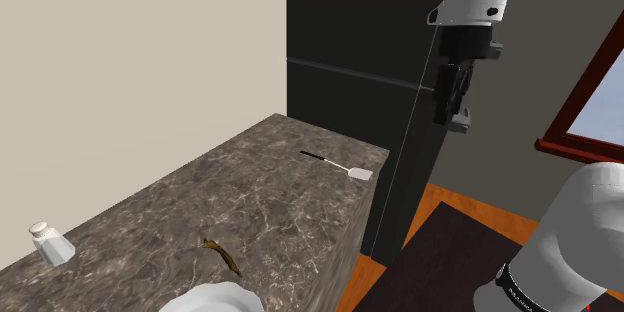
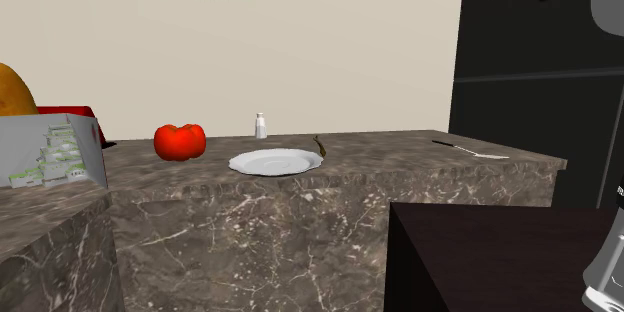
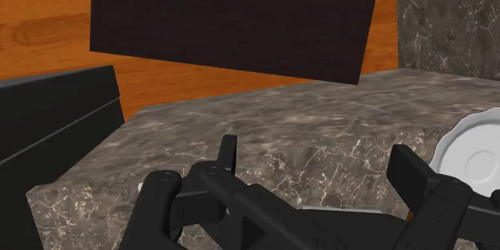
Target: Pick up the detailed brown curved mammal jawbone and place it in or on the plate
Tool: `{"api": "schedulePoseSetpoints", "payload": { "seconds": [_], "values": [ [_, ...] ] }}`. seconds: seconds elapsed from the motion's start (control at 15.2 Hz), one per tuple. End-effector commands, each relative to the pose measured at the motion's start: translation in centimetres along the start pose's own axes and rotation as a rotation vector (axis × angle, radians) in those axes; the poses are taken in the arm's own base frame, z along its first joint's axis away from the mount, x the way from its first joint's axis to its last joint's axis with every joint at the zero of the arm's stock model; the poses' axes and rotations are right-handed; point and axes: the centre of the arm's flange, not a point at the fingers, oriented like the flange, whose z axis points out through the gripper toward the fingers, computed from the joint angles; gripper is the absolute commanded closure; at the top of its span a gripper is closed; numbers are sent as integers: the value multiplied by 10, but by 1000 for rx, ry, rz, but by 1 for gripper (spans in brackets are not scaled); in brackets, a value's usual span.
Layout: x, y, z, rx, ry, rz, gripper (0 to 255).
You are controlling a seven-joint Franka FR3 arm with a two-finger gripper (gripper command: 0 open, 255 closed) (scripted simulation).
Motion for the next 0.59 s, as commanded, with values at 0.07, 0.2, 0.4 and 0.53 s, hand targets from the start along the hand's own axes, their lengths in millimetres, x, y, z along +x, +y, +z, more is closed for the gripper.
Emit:
{"api": "schedulePoseSetpoints", "payload": {
  "seconds": [0.07, 0.2, 0.4, 0.53],
  "values": [
    [12, -2, 6, 2, -2, -21, 0],
    [35, -6, 20, 5, -7, -63, 0],
    [69, -14, 39, 11, -15, -126, 0],
    [92, -21, 53, 14, -19, -169, 0]
  ]
}}
